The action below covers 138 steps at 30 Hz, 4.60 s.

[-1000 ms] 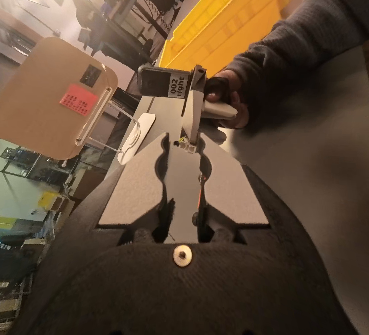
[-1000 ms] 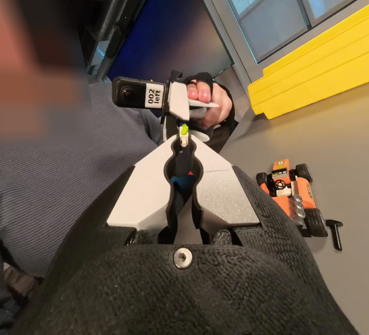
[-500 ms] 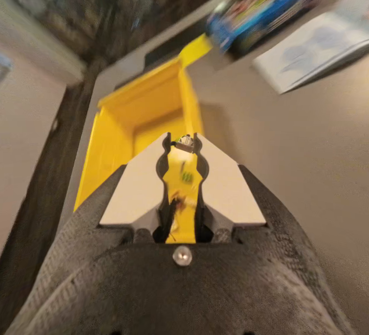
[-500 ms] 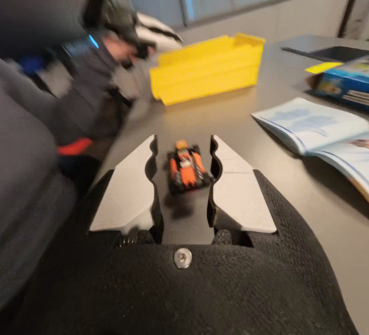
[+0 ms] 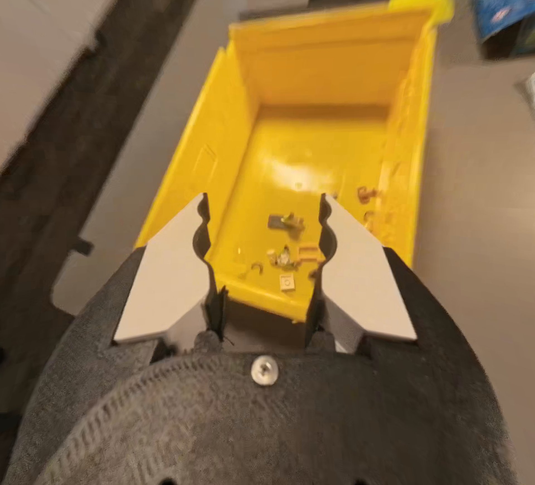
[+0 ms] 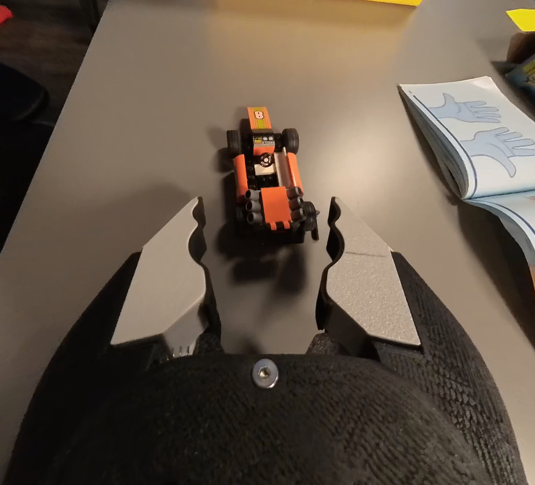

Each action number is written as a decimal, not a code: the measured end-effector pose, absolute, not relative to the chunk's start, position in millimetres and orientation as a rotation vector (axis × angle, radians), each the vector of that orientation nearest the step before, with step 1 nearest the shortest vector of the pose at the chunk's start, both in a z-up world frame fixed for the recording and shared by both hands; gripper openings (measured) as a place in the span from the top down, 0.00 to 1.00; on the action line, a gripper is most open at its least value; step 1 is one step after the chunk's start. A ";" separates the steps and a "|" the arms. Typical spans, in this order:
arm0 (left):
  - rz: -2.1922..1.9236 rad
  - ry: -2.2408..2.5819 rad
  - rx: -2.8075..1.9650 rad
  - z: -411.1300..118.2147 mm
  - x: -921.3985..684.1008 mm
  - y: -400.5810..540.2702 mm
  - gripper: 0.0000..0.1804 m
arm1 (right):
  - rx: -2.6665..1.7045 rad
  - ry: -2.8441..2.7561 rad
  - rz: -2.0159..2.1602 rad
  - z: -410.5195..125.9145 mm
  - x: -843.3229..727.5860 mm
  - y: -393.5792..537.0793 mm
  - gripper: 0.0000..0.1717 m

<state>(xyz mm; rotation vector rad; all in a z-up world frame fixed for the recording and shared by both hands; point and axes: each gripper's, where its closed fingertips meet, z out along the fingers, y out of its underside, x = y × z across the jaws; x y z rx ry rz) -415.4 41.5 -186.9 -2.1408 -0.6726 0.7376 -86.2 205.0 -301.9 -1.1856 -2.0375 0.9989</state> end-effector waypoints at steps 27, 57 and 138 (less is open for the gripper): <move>0.573 1.175 -1.837 -299.5 -132.4 208.2 0.90 | -1.529 -1.915 1.196 -303.2 -80.5 228.0 0.65; 1.291 1.469 -1.032 -275.6 -98.2 254.2 0.96 | -1.308 -1.750 0.949 -275.6 -89.8 252.4 0.92; 0.683 1.012 -1.400 -243.1 -114.9 245.3 0.95 | -0.439 -1.589 -0.282 -251.7 -119.4 281.5 0.92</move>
